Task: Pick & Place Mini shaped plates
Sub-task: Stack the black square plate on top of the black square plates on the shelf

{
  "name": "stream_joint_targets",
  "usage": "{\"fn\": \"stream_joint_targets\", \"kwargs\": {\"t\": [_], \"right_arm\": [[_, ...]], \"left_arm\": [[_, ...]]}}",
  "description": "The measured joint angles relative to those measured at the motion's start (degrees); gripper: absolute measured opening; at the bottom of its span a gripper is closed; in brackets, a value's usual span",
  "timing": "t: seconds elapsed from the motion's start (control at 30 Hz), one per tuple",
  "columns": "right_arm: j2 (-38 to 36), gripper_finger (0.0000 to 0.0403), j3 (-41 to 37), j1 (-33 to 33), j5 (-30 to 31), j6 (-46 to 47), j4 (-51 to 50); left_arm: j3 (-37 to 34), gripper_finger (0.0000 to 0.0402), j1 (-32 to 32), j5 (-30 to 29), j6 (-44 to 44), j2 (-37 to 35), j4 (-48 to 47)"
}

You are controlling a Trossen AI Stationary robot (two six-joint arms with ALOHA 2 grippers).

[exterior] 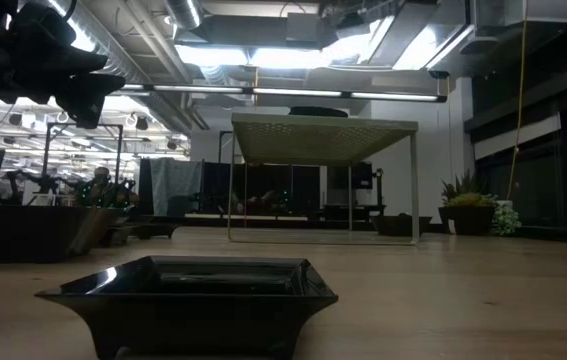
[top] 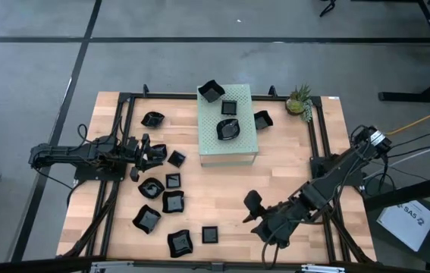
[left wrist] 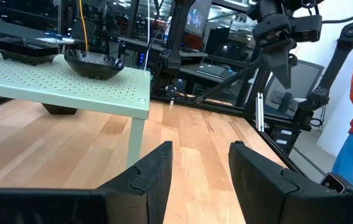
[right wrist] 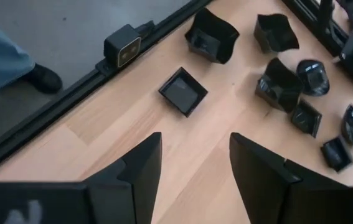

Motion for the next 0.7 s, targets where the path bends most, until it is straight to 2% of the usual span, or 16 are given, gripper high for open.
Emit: {"fn": "stream_joint_targets", "kwargs": {"t": [0.1,0.4,0.7], "right_arm": [[1.0,0.0185,0.0,0.3,-0.5,-2.3,1.1],[5.9,0.0185,0.0,0.5,-7.3,-8.1,9.4],[12.3,0.0185,0.0,0.5,-7.5,-10.4,15.5]], "left_arm": [[0.0,0.0152,0.0,0.0,0.0,0.0,0.0],[0.0,0.0152,0.0,0.0,0.0,0.0,0.0],[0.0,0.0152,0.0,0.0,0.0,0.0,0.0]]}}
